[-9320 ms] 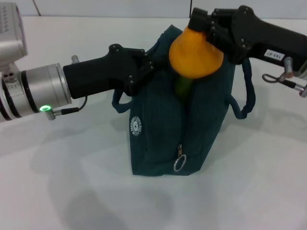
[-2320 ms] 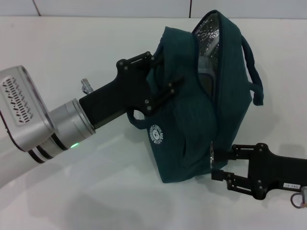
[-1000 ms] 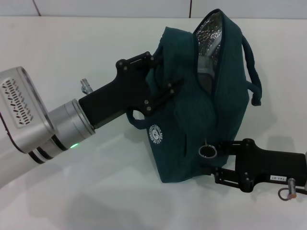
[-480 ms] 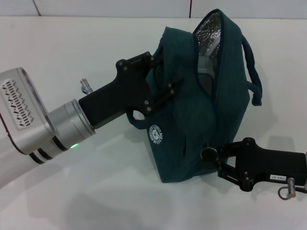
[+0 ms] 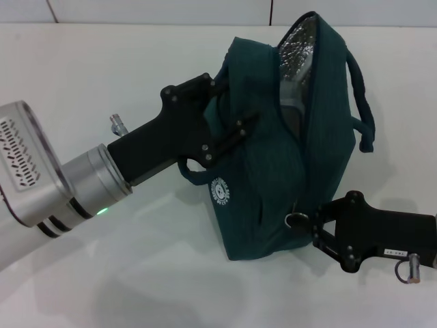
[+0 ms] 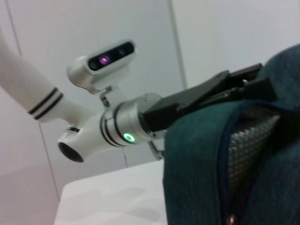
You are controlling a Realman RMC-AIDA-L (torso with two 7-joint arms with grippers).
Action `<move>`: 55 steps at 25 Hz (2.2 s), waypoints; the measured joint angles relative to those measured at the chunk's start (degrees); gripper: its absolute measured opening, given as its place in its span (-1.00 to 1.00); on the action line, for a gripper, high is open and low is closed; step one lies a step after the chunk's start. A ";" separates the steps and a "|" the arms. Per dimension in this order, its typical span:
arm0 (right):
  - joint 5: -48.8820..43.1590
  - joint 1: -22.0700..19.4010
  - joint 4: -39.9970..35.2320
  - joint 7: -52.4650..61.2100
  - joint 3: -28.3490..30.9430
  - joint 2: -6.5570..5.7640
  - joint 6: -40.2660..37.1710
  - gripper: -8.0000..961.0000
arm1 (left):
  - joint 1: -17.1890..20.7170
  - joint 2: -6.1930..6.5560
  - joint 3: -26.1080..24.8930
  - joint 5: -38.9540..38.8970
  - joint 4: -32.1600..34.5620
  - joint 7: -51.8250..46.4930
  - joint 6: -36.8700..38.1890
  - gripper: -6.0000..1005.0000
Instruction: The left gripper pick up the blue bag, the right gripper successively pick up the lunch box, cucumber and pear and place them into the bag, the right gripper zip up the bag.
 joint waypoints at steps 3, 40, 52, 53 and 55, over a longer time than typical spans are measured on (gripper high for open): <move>0.00 0.25 -0.10 -1.04 0.01 0.00 -0.97 -0.93 | 0.47 0.00 -0.18 -0.05 0.18 0.01 1.25 0.07; 38.46 3.20 -13.31 -30.78 -35.19 -0.01 12.16 -0.97 | 19.05 0.71 -0.23 -8.55 3.73 -7.36 11.66 0.76; 45.22 3.60 -13.75 -34.77 -35.37 0.01 11.48 -0.97 | 21.77 0.86 0.28 -4.07 1.55 -7.90 8.71 0.76; 45.24 3.64 -13.90 -34.87 -35.37 0.01 11.53 -0.97 | 21.60 0.84 0.56 -3.98 1.16 -7.98 7.98 0.76; 45.27 3.88 -14.14 -34.89 -35.39 0.01 11.68 -0.97 | 20.84 0.73 1.38 -3.98 0.41 -8.12 6.46 0.75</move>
